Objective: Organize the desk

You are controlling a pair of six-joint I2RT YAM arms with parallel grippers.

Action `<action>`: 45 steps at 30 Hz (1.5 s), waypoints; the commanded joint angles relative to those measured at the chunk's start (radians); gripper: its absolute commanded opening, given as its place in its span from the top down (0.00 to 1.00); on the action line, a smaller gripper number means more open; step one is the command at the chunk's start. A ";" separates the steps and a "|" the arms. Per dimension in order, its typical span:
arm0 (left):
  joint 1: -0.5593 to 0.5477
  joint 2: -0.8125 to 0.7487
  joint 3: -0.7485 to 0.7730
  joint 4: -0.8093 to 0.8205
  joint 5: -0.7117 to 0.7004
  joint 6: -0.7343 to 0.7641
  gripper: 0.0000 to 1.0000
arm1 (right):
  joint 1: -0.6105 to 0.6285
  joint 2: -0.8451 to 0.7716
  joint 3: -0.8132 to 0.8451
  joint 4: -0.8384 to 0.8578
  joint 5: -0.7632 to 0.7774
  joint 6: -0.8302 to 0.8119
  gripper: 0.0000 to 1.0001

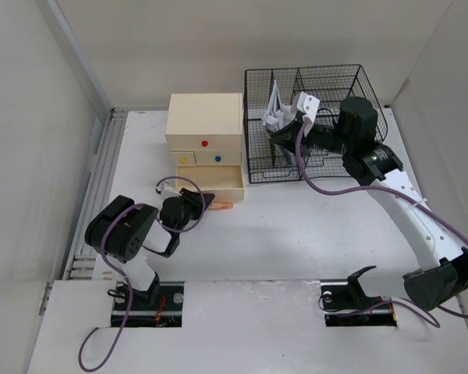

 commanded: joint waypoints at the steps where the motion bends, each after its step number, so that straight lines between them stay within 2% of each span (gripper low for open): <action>1: 0.030 -0.012 0.096 0.031 -0.158 0.014 1.00 | -0.005 -0.006 -0.003 0.047 -0.037 0.010 0.82; 8: 0.059 -0.021 0.096 0.019 -0.158 0.026 1.00 | -0.005 0.003 -0.003 0.038 -0.046 0.010 0.82; 11: 0.068 -0.032 0.123 -0.036 -0.158 0.026 1.00 | -0.005 0.003 -0.003 0.038 -0.046 0.010 0.82; 14: 0.078 -0.056 0.123 -0.050 -0.158 0.046 0.96 | -0.005 0.012 -0.003 0.038 -0.046 0.010 0.82; 16: 0.078 -0.086 0.123 -0.084 -0.130 0.060 0.84 | -0.005 0.012 -0.003 0.029 -0.046 0.010 0.82; 17: 0.078 -0.098 0.113 -0.095 -0.130 0.060 0.68 | -0.005 0.012 -0.003 0.029 -0.046 0.000 0.82; 18: 0.078 -0.112 0.102 -0.109 -0.120 0.060 0.58 | -0.005 0.021 -0.003 0.029 -0.046 0.000 0.81; 20: 0.065 -0.164 0.080 -0.130 -0.110 0.060 0.48 | -0.005 0.022 0.006 0.029 -0.046 0.000 0.81; 21: 0.052 -0.185 0.071 -0.148 -0.110 0.070 0.40 | -0.005 0.022 0.006 0.020 -0.055 0.000 0.81; 22: 0.042 -0.232 0.059 -0.197 -0.110 0.070 0.37 | -0.005 0.022 0.006 0.020 -0.055 0.000 0.79; 28: -0.013 -0.435 0.011 -0.328 -0.101 0.090 0.36 | -0.005 0.022 0.006 0.020 -0.055 0.000 0.79; 32: -0.060 -0.680 -0.016 -0.516 -0.101 0.109 0.43 | -0.005 0.032 0.017 0.007 -0.055 -0.013 0.76; 33: -0.080 -0.804 -0.016 -0.559 -0.113 0.109 0.52 | -0.005 0.046 0.017 -0.009 -0.066 -0.026 0.76; 35: -0.090 -0.930 0.006 -0.656 -0.124 0.161 0.70 | -0.005 0.072 0.057 -0.095 -0.084 -0.128 0.73; 36: -0.103 -1.045 0.031 -0.792 -0.145 0.181 0.89 | 0.007 0.109 0.072 -0.138 -0.098 -0.182 0.73; 37: -0.104 -1.095 0.065 -0.866 -0.165 0.207 1.00 | 0.030 0.132 0.086 -0.182 -0.098 -0.236 0.73; 39: -0.113 -1.170 0.186 -1.068 -0.204 0.318 1.00 | 0.068 0.202 0.111 -0.313 -0.072 -0.410 0.73; 42: -0.113 -1.239 0.382 -1.219 -0.204 0.447 1.00 | 0.172 0.252 0.085 -0.339 0.087 -0.520 0.58; 43: -0.113 -1.223 0.440 -1.317 -0.171 0.539 0.92 | 0.197 0.281 0.076 -0.329 0.160 -0.520 0.42; 45: -0.122 -1.180 0.610 -1.421 -0.138 0.636 0.64 | 0.268 0.316 0.075 -0.319 0.219 -0.520 0.25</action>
